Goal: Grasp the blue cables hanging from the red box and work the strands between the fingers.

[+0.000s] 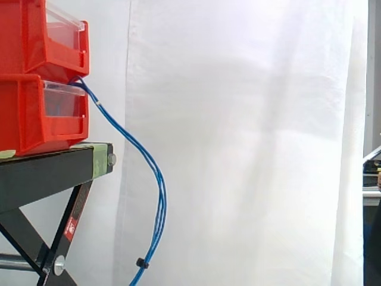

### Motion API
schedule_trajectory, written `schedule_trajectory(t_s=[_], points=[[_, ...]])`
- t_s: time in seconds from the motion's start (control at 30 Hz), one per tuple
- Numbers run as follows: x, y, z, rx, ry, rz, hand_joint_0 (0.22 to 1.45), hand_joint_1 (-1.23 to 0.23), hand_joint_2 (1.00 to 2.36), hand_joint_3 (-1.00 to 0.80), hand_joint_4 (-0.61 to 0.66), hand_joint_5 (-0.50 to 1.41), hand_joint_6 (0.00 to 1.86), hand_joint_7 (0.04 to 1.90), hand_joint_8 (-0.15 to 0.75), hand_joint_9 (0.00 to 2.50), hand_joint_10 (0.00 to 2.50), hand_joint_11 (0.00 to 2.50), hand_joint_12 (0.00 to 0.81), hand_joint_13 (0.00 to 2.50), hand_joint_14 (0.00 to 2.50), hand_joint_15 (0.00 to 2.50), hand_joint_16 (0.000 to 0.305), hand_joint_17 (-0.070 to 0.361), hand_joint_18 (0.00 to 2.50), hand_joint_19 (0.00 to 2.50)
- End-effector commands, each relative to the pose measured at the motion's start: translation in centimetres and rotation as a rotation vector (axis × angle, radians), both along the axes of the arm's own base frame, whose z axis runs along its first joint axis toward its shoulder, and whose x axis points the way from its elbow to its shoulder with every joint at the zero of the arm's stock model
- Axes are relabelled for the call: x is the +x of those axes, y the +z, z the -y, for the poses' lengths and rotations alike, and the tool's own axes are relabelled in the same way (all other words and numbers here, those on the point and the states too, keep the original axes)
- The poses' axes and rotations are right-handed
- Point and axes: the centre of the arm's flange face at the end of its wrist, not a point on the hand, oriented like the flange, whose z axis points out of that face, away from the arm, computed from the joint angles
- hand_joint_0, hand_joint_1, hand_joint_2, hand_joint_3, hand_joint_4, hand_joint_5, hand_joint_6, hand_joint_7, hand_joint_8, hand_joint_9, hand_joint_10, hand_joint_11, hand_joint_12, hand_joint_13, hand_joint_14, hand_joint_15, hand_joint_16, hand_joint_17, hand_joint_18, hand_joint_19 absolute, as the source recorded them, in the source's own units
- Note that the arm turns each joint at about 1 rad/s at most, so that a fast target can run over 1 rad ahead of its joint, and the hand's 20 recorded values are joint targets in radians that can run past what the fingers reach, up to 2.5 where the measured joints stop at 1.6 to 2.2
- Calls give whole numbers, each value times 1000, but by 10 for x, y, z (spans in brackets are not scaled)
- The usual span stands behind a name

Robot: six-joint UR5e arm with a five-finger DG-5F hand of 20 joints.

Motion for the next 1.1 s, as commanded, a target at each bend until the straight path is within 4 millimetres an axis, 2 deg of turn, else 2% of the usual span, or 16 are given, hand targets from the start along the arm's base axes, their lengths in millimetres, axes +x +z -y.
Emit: schedule_trajectory(t_s=[0.0, 0.57, 1.07], points=[[1, 0, -1, 8, 0, 14, 660, -387, 1000, -1000, 166, -426, 7, 692, 250, 0, 0, 0, 349, 0, 2, 108, 74, 165, 0, 0], [2, 1, -1, 11, 3, 21, 674, -401, 1000, -1000, 178, -399, 7, 705, 259, 0, 0, 12, 351, 0, 3, 124, 72, 162, 0, 0], [1, 0, 15, 55, -26, 12, 687, -415, 1000, -1000, 188, -380, 7, 711, 266, 0, 2, 40, 350, 0, 2, 131, 70, 158, 0, 0]])
